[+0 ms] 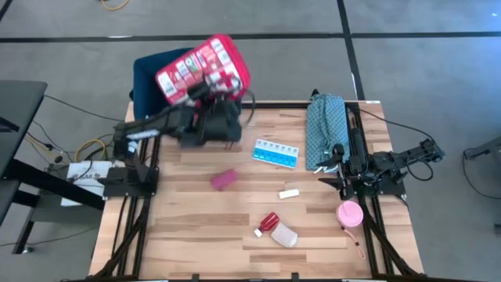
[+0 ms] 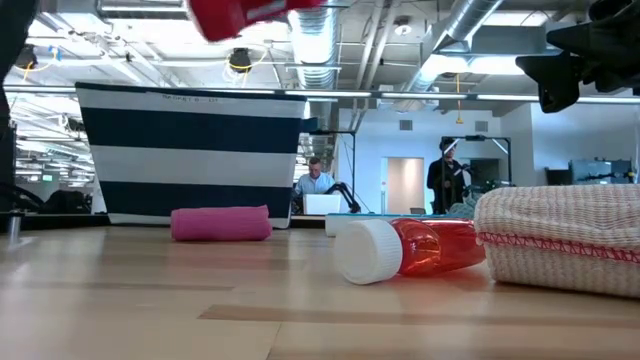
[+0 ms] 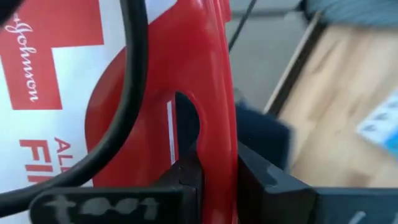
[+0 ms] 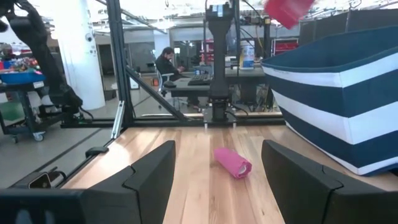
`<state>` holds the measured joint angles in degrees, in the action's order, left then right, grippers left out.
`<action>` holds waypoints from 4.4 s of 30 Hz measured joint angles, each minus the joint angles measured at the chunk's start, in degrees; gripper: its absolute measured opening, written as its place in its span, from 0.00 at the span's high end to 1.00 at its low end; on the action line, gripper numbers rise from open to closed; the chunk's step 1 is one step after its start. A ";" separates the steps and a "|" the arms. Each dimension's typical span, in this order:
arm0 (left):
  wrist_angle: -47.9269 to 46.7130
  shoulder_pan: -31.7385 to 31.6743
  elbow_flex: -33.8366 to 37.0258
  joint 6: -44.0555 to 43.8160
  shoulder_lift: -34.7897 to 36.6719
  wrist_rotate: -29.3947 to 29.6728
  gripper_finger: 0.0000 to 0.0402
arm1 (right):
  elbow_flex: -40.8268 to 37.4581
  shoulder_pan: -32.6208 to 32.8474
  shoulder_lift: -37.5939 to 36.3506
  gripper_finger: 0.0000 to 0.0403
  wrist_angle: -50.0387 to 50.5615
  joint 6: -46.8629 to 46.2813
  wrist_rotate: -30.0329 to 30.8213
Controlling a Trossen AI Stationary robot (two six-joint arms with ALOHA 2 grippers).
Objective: Pick & place medical supplies in basket/bin
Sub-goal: Put the red first aid kit into the blue bin
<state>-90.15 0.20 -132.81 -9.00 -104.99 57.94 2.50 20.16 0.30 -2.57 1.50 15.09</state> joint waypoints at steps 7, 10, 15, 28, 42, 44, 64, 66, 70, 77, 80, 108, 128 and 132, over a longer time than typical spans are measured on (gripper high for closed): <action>0.36 -14.54 3.75 -3.15 -1.20 -10.67 0.91 | 0.00 0.00 0.00 0.42 0.00 -0.21 0.00; 0.09 -18.60 8.51 -3.62 -1.15 -13.27 0.91 | 0.00 0.00 0.00 0.42 0.02 -2.00 0.00; 0.30 -21.22 18.28 -1.41 -1.12 -14.33 0.91 | 0.00 0.00 0.01 0.42 1.01 -3.19 -0.06; 16.09 -22.13 40.03 12.26 -0.99 -24.12 0.91 | 0.00 0.00 0.02 0.42 1.40 -6.06 -0.20; 21.30 -23.05 44.00 17.91 -0.88 -21.05 0.90 | 0.00 0.00 0.02 0.42 2.23 -6.08 -0.11; 21.04 -22.84 43.92 16.75 -0.88 -21.25 0.90 | 0.00 0.00 0.02 0.42 2.19 -6.08 -0.05; 10.82 -18.84 35.03 12.55 -1.10 -36.43 0.90 | 0.00 0.00 0.02 0.42 2.20 -6.06 -0.04; 9.02 -17.97 32.84 12.00 -1.10 -37.28 0.90 | 0.00 0.00 0.02 0.42 2.21 -6.06 -0.04; 6.61 -16.64 29.58 11.99 -1.10 -34.31 0.90 | 0.00 0.00 0.02 0.42 2.19 -6.06 -0.04; 4.55 -21.79 30.42 8.30 -1.09 -20.82 0.90 | 0.00 0.00 0.02 0.42 2.19 -6.96 -0.17; 4.09 -23.83 30.89 5.72 -1.03 -19.76 0.90 | 0.00 0.00 0.00 0.42 2.19 -7.52 -0.17; 11.36 -36.77 29.83 26.70 -4.54 -27.32 0.90 | 0.00 0.00 0.02 0.42 3.87 -7.24 -0.04; 15.92 -39.57 35.94 32.56 -4.90 -47.78 0.89 | 0.00 0.00 0.02 0.42 3.91 -7.11 -0.02; 16.18 -39.80 37.72 33.62 -4.90 -48.53 0.90 | 0.00 0.00 0.02 0.42 3.92 -7.11 -0.02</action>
<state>-73.97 -39.61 -95.10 24.62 -109.89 9.40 2.50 20.16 0.32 1.35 -5.61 15.07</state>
